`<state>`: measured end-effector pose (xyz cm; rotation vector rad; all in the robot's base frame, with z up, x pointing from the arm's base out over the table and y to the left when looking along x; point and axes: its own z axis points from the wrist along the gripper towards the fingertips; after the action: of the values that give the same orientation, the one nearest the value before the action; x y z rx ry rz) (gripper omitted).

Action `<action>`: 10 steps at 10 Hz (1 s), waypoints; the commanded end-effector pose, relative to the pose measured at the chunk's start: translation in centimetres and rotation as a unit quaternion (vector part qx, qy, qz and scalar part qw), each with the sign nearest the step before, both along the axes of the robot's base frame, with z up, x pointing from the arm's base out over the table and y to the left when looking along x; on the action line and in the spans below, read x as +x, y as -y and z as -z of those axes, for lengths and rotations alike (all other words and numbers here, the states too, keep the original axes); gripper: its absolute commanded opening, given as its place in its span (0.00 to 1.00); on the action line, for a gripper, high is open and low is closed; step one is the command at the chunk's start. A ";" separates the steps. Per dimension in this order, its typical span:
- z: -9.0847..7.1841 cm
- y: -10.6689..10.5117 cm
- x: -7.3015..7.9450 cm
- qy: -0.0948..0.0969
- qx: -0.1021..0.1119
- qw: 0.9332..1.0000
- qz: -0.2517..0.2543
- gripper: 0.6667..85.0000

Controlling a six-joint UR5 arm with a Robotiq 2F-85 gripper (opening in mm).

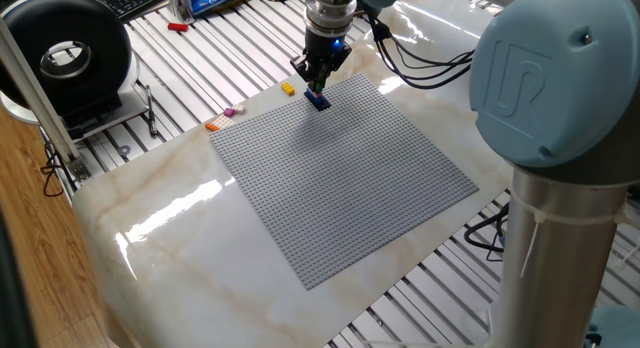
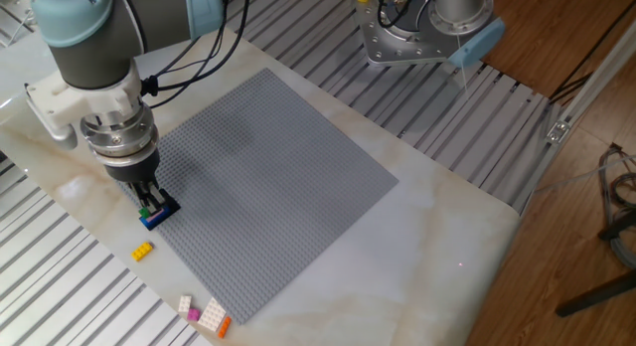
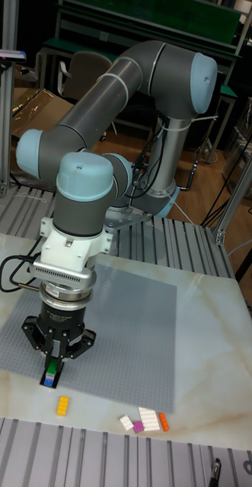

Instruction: Stack small Lego blocks one on top of the other

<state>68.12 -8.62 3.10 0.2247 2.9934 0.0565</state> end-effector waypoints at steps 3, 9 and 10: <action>0.2 -0.1 0.1 0.006 0.006 1.000 0.003 0.00; -0.3 0.0 0.2 0.002 0.036 0.999 0.001 0.00; 0.1 0.3 0.3 0.005 0.036 0.999 -0.003 0.00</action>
<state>68.24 -8.54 3.01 0.2287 2.9908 0.1280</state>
